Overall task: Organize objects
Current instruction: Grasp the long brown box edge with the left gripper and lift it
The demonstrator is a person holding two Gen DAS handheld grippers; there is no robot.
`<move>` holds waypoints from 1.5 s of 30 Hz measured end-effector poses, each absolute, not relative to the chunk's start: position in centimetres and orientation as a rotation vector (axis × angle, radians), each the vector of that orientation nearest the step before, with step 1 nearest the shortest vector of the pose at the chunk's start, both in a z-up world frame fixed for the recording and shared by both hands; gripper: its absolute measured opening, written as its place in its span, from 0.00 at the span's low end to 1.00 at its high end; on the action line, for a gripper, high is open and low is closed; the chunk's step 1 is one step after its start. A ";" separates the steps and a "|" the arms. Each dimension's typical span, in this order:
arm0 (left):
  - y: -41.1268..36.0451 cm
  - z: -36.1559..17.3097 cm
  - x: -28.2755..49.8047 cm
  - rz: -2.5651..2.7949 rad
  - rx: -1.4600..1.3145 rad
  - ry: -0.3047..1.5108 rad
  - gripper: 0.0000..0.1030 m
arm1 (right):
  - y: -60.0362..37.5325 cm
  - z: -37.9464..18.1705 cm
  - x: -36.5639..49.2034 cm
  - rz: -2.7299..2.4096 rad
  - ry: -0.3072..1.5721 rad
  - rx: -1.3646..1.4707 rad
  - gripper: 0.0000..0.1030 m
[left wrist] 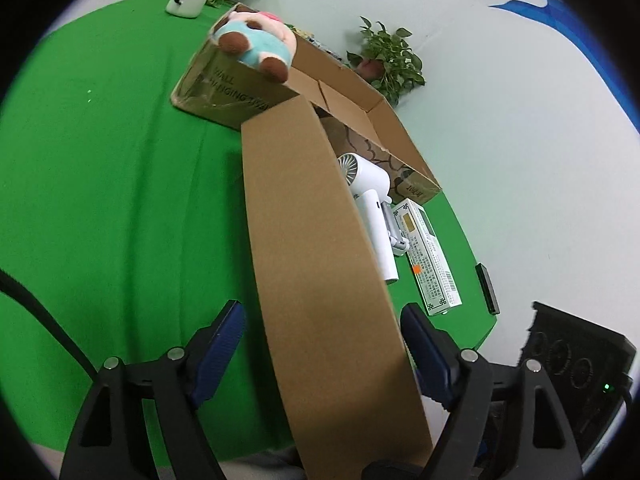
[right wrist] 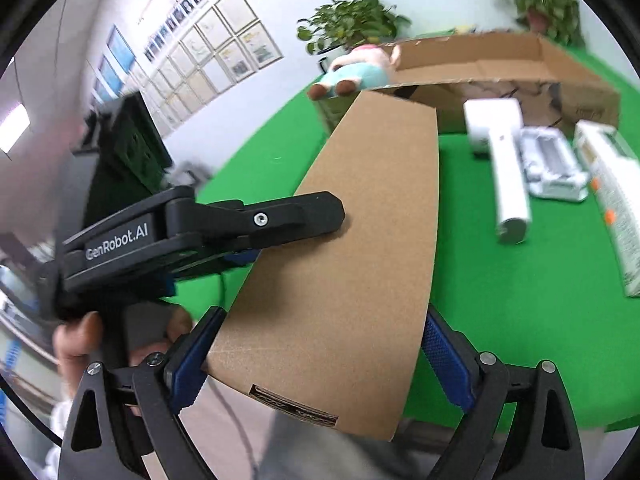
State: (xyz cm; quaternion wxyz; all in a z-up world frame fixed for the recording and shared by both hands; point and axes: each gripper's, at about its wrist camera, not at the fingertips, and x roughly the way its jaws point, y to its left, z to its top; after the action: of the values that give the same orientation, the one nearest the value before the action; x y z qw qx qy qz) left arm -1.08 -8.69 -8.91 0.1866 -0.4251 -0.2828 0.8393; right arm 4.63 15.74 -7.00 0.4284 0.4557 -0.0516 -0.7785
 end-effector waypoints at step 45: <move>-3.6 -4.0 -1.4 2.521 -1.167 -0.479 0.50 | 20.6 -3.5 5.5 -1.921 -0.123 0.967 0.99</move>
State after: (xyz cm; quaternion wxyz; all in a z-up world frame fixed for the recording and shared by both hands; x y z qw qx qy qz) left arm -1.44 -3.61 -3.96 0.1607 -0.4087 -0.1678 0.8826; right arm 5.46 20.59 -3.51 0.4740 0.3951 -0.0501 -0.7853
